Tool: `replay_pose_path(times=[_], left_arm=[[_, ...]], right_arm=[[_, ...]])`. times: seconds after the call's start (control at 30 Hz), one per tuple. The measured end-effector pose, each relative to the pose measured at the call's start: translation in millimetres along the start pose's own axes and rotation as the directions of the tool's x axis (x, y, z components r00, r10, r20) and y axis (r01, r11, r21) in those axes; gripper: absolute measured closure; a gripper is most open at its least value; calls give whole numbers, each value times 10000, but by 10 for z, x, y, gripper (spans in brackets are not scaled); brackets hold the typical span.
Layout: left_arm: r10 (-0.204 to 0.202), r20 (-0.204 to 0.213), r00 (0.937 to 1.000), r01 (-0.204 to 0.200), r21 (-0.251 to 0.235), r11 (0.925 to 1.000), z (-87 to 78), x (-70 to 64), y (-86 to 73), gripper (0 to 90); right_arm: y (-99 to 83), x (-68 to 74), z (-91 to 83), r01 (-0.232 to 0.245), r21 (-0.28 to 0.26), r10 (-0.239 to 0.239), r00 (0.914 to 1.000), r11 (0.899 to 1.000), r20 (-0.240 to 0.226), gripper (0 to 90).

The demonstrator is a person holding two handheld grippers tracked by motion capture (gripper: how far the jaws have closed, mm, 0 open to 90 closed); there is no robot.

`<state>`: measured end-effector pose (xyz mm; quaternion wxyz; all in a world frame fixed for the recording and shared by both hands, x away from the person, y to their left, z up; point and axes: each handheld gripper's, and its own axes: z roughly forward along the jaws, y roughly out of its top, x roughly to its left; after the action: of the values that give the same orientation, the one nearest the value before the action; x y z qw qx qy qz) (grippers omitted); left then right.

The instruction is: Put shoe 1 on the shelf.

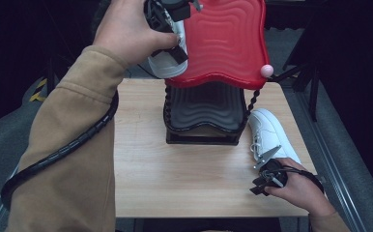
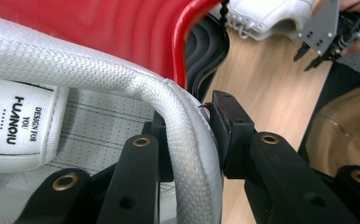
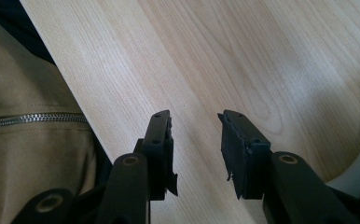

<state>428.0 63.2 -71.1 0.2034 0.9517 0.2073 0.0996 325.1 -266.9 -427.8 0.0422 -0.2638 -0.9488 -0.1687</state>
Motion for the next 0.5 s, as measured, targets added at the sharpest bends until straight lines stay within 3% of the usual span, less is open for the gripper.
replay_pose_path(times=[0.33,0.5], left_arm=[[388,-28,9992,-388,90,9992,111,55,285,724],[443,67,9990,-442,-133,9989,192,107,401,723]], right_arm=[[-70,0,-14,-84,-6,84,10000,10000,-16,640],[-58,9,-18,-11,-26,11,10000,10000,-51,640]])
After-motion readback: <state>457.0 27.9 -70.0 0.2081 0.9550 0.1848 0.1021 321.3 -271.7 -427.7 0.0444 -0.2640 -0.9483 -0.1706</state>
